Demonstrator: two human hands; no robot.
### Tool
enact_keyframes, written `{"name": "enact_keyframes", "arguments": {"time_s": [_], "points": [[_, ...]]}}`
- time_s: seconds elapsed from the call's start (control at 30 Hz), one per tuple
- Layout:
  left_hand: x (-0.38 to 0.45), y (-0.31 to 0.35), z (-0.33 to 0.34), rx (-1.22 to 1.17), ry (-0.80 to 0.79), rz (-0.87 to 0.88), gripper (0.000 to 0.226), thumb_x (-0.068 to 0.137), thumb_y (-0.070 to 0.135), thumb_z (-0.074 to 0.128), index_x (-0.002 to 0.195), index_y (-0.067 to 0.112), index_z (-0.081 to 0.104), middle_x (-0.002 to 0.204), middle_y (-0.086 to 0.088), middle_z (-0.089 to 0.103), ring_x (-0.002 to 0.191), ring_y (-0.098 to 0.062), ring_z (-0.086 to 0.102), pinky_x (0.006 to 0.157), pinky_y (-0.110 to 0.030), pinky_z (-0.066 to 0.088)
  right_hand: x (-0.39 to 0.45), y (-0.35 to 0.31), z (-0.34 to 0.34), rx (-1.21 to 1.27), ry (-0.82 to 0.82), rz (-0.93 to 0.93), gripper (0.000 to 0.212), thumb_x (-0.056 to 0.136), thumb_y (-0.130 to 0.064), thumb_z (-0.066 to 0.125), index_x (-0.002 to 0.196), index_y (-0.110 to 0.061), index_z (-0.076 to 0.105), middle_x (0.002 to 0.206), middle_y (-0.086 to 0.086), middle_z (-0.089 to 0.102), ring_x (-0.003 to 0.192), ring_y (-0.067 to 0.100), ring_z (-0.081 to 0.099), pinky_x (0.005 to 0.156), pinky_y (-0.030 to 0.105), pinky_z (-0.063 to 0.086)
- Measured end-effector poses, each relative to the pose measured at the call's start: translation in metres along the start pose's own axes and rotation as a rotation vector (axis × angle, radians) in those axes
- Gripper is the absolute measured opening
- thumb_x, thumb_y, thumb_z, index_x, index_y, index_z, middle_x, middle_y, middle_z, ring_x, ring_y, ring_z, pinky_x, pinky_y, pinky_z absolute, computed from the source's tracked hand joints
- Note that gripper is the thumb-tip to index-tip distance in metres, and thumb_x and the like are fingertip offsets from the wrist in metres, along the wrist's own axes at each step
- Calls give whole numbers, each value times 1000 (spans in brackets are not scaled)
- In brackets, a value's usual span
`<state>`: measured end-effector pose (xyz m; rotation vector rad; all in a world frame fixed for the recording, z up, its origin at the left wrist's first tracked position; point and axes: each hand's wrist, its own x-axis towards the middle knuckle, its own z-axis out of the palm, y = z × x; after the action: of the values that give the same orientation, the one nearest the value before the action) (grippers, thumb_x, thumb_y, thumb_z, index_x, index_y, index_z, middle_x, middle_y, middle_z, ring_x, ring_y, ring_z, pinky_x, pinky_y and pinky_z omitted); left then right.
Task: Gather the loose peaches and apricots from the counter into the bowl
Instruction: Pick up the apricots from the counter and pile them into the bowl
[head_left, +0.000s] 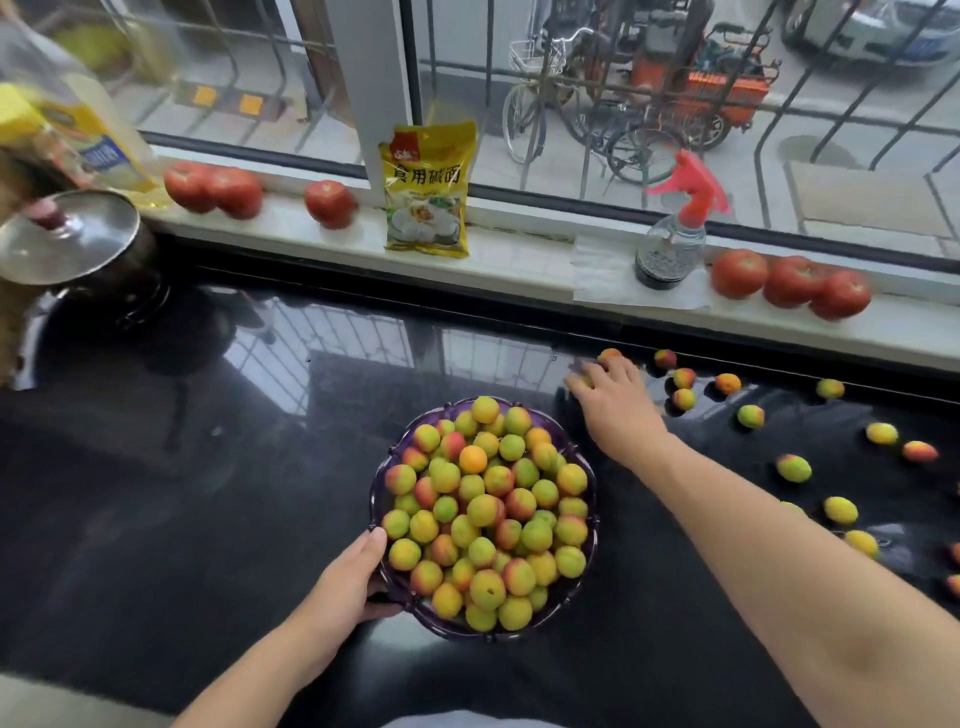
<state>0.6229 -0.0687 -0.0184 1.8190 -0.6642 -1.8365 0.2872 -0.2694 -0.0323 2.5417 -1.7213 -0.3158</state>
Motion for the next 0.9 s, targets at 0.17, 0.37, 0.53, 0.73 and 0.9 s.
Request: {"name": "enact_keyframes", "arguments": {"time_s": [0.17,0.37,0.53,0.73,0.9], "points": [[2,-1,-1,56,18,16,35,112,43,30,128,37,61,113,1,78,109,-26,73,81,-34,59,22,-6,-5,-261,-52,-101,36,73,-18,81,106,-14,66,103,11,69,109,35,56,116,52,27],[5,-2,-6,61,17,19,34,112,43,32,129,38,61,111,2,79,108,-28,73,90,-42,61,-13,-21,-30,442,205,100,36,91,-9,69,126,-12,62,116,6,65,103,28,58,93,42,47],[3,-2,-3,44,13,44,33,112,41,33,128,37,62,108,2,80,102,-26,75,83,-39,60,-104,-44,-62,1304,179,579,20,97,-16,65,114,-26,68,106,0,71,99,19,68,87,33,57],[2,-1,-4,58,17,74,31,112,41,35,128,36,61,105,3,80,103,-30,74,90,-48,60,-175,-61,-67,1819,33,540,35,97,-1,62,116,-28,75,112,6,74,105,28,72,96,46,56],[0,1,-6,90,0,89,31,112,42,35,125,37,62,105,1,80,105,-31,73,94,-50,58,-181,-70,-82,1850,50,477,28,98,-11,65,116,-31,74,118,7,74,110,27,70,98,45,54]]}}
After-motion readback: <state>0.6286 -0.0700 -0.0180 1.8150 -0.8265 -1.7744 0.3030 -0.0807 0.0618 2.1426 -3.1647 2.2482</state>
